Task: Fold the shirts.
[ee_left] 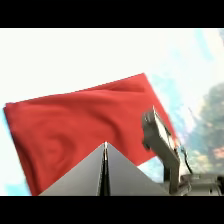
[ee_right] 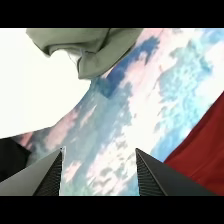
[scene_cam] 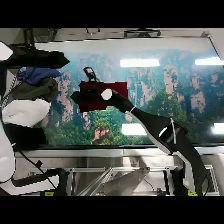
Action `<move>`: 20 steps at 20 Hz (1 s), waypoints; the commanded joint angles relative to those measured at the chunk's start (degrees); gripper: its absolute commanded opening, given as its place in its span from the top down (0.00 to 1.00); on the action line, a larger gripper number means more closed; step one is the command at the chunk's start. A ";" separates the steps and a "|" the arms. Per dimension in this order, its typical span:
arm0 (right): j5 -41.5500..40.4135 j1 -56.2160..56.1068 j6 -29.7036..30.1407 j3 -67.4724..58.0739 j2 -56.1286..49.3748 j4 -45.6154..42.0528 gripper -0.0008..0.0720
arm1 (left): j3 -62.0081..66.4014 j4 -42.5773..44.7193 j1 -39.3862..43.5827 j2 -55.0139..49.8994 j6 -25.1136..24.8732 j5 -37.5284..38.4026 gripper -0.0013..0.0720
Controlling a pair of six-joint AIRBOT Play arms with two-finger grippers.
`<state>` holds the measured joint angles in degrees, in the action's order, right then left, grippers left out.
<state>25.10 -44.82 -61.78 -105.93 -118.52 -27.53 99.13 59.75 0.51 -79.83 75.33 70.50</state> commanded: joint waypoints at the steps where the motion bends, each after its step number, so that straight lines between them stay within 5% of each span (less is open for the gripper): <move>1: 1.01 -1.27 2.43 -0.04 0.48 -1.03 0.30 | -3.26 0.00 -4.26 3.58 -1.46 -0.09 0.96; 4: 11.76 5.68 -4.48 -0.04 5.86 -8.13 0.30 | -5.51 -0.02 -7.41 5.44 -1.49 0.11 0.96; 8: 33.81 20.06 -26.97 -0.02 12.92 -28.13 0.28 | -10.93 -3.52 -10.91 8.63 -3.32 0.22 0.95; 10: 40.44 26.71 -31.78 0.42 12.70 -33.62 0.10 | -13.75 -8.68 -12.92 9.73 -5.09 0.24 0.96; 14: 42.29 32.81 -32.94 1.68 7.23 -31.34 0.10 | -17.64 -14.47 -14.82 10.84 -6.49 1.07 0.96; 20: 37.88 32.92 -25.94 1.66 -1.64 -20.59 0.10 | -17.94 -14.47 -14.64 10.71 -7.37 3.63 0.96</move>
<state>63.94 -12.53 -90.56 -104.31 -116.71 -53.06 81.56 46.17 -13.98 -69.21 68.47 73.17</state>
